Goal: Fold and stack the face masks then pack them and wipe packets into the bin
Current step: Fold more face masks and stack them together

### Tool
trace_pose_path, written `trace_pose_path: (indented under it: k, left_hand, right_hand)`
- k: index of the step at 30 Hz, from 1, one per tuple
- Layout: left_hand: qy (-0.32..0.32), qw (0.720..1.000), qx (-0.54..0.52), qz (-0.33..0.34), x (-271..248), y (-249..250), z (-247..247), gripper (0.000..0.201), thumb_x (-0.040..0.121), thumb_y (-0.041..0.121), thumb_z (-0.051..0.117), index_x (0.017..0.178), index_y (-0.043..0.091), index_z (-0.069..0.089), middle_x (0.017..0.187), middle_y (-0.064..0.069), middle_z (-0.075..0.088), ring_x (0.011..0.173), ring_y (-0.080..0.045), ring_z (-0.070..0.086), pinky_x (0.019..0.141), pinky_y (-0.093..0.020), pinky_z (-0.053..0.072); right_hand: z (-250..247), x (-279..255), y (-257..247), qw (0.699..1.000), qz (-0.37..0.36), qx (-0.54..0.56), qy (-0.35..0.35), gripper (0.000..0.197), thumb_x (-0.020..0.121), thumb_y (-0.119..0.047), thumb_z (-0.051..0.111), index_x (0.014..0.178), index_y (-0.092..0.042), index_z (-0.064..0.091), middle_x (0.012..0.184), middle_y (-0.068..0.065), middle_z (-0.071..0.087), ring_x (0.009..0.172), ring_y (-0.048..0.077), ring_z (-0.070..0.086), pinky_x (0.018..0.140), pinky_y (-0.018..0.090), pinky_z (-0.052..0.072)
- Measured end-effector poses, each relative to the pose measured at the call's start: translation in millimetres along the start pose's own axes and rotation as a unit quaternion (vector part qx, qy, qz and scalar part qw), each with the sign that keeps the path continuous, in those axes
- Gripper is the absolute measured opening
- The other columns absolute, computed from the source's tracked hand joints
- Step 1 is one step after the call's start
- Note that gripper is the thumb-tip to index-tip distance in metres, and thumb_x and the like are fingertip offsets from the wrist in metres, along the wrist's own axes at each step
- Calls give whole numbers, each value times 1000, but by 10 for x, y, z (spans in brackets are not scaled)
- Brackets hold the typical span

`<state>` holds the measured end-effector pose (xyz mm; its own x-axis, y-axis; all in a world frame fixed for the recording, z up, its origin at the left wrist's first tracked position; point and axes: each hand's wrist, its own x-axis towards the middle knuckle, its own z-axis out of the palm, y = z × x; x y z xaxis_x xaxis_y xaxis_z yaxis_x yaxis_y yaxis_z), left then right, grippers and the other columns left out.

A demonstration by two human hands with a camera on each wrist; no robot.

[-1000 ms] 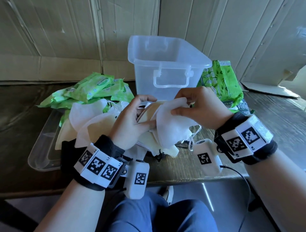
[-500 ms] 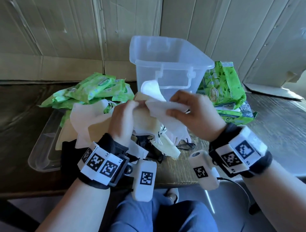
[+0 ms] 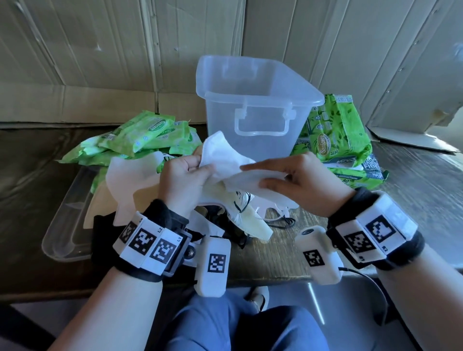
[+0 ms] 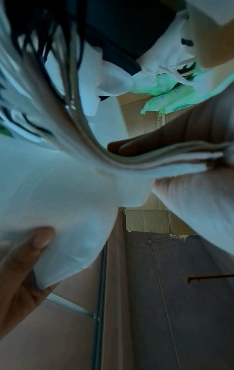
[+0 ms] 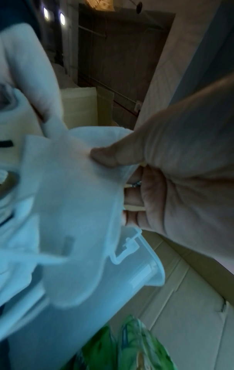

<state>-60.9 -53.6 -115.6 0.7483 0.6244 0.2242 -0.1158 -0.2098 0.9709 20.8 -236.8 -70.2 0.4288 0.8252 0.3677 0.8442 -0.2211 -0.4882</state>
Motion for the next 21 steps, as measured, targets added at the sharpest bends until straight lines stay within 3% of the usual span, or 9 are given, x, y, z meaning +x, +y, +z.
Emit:
trace_pose_path:
  k: [3,6,9,10,12,15,16,18,21]
  left_hand:
    - [27,999,-2,31,41,6,-37,28,80,-2,64,92,23,66,93,4,68,92,-21,63,87,-36,48]
    - [27,996,-8,84,45,2,-55,51,80,-8,63,110,30,52,99,33,57,86,10,58,81,-26,50]
    - [-15,993,10,117,13,26,-35,51,81,-11,59,108,31,52,80,22,65,68,2,57,66,-11,44]
    - [-31,992,21,121,-5,36,-10,45,82,-11,57,102,29,57,81,13,65,76,-4,59,68,-7,42]
    - [-55,994,18,90,-45,73,32,40,85,-8,55,86,32,64,93,11,69,91,-3,62,81,-14,46]
    - [-93,994,-10,49,-83,104,72,25,86,10,55,74,27,70,75,15,70,81,-7,62,73,-21,48]
    - [-104,994,-24,32,-87,115,67,26,82,25,53,79,6,71,72,6,69,78,-14,61,70,-24,46]
    - [-135,989,-61,-11,-95,107,47,57,71,54,47,82,4,71,79,-13,69,81,-30,62,75,-38,46]
    - [-137,989,-52,35,-111,82,70,67,66,67,59,77,2,71,73,-6,64,70,-19,58,68,-34,42]
  right_hand:
    - [-131,-2,36,998,15,26,63,38,85,-15,47,108,-42,58,99,-21,65,85,-14,55,73,7,41]
    - [-253,41,69,985,17,111,131,50,85,-4,40,107,-47,53,89,-35,59,78,-9,51,70,9,38]
    - [-240,86,55,972,6,201,120,57,83,-1,43,118,-46,48,80,-8,61,68,28,43,68,30,36]
    - [-212,103,44,973,6,210,99,59,82,-4,46,124,-46,44,76,14,55,63,36,40,63,35,36]
    - [-128,154,34,978,29,196,65,67,80,-6,54,134,-40,33,67,23,46,58,37,39,57,38,40]
    - [0,232,52,975,82,198,54,78,81,5,61,140,-27,20,68,9,50,61,24,45,61,37,43]
    - [31,259,61,973,99,201,57,80,81,5,61,141,-25,19,71,12,53,63,25,48,63,41,45]
    - [69,297,71,968,128,208,64,82,80,5,63,142,-25,18,78,21,58,67,29,54,72,50,50]
    - [114,333,71,966,138,211,59,84,78,2,65,142,-24,18,89,30,62,79,44,60,80,59,49]
